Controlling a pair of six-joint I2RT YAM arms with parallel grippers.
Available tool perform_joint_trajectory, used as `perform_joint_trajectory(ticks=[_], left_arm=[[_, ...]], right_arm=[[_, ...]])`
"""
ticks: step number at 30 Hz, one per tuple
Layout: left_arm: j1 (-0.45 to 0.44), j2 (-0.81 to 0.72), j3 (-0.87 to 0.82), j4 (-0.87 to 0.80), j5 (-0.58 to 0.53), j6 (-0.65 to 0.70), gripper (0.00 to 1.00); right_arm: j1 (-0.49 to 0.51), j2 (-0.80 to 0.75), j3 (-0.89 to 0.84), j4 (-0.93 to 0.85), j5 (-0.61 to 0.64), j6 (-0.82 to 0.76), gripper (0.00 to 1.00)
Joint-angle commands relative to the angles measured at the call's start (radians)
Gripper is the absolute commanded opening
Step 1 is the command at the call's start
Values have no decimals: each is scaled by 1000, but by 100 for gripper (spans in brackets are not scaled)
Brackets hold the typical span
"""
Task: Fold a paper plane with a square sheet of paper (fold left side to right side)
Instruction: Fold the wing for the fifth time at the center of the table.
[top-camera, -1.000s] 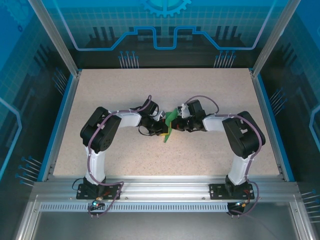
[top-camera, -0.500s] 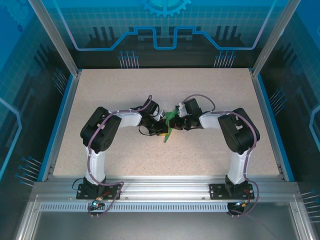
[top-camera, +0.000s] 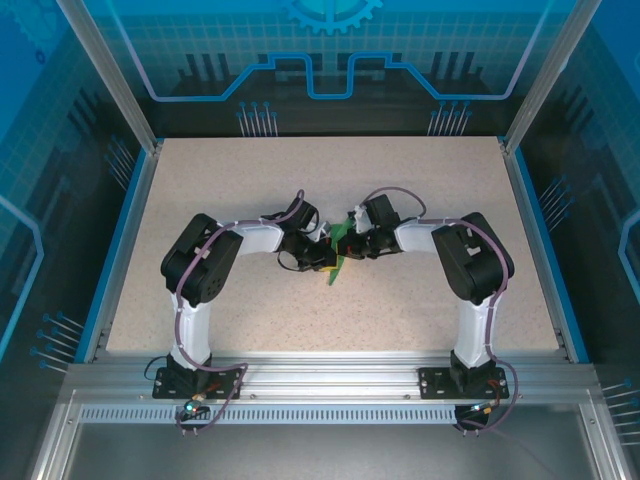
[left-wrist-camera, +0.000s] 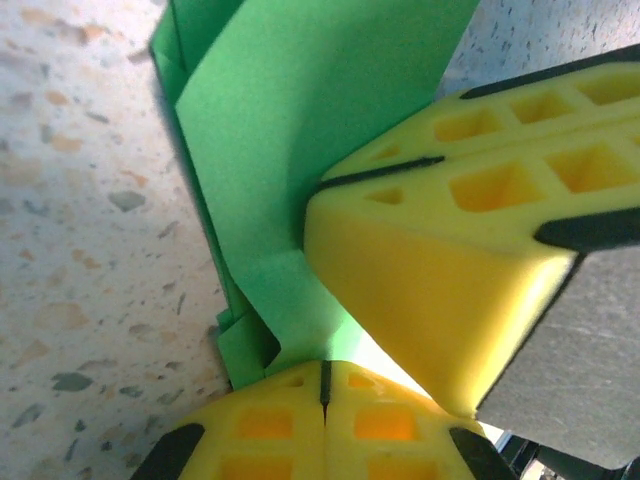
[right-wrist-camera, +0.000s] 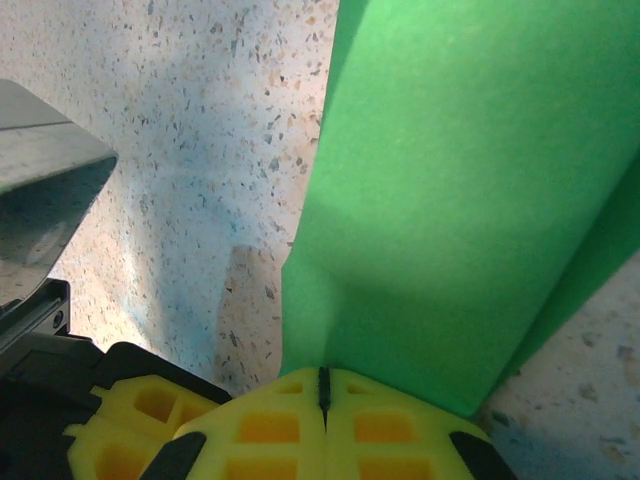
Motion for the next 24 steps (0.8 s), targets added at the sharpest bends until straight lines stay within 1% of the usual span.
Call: perform_joint_trajectory(ticks=[1,7,16,24], left_arm=[[-7,31,-7,-107,-94,27,0],[-7,37,-4,-118,-98,30,0],[-6,42,2,-126,-102,32,0],[-7,45,5,-129,-100,33,0]], right_arm=[[-14,43,21,-46,89,-41,1],[-45,56,64,-79,95,-74,1],[-84,70,109,-111,59,-77,1],[-121,96,182,-189,50,-87,1]])
